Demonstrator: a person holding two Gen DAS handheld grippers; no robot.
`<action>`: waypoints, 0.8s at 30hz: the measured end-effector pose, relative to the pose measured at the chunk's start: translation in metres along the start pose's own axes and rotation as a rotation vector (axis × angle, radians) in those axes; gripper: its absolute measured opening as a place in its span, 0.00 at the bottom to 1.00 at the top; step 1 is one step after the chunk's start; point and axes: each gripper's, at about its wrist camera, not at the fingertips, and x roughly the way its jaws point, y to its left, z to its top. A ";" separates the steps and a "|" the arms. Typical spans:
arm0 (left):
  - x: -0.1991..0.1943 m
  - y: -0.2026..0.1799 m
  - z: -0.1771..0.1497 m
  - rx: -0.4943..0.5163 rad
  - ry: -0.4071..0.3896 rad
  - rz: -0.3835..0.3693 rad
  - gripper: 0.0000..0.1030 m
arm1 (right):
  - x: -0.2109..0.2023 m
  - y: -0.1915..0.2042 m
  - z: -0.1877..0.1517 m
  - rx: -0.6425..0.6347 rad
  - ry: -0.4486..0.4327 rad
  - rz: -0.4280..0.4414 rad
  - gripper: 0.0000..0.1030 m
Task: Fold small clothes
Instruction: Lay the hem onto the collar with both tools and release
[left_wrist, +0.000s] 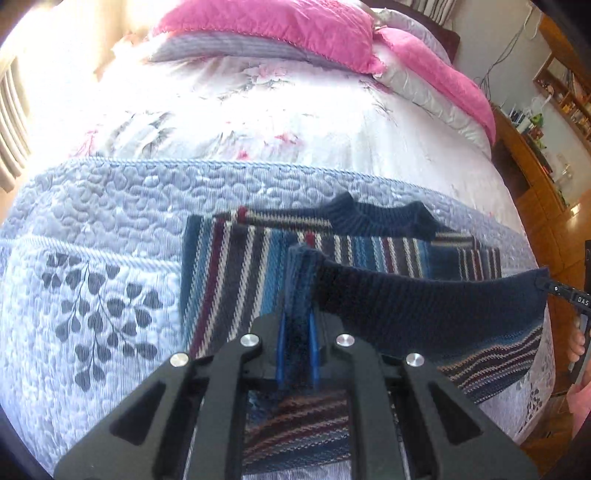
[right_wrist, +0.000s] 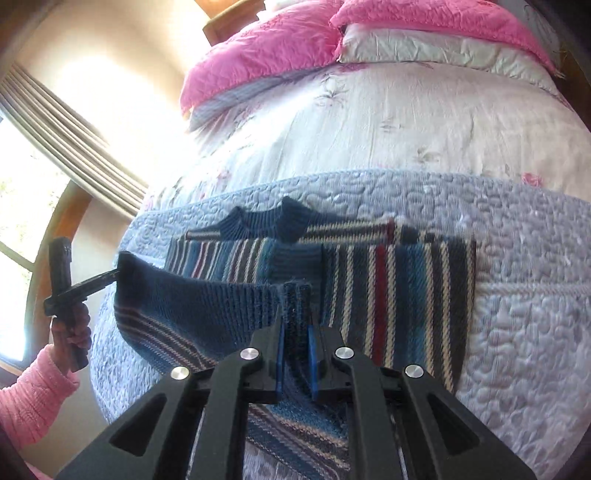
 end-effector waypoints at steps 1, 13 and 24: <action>0.007 -0.001 0.009 -0.001 -0.004 0.011 0.08 | 0.008 -0.001 0.011 0.002 -0.002 -0.015 0.09; 0.124 -0.007 0.060 0.022 0.078 0.190 0.08 | 0.106 -0.043 0.068 0.064 0.061 -0.177 0.09; 0.139 0.001 0.056 -0.003 0.127 0.240 0.33 | 0.123 -0.055 0.055 0.098 0.091 -0.194 0.30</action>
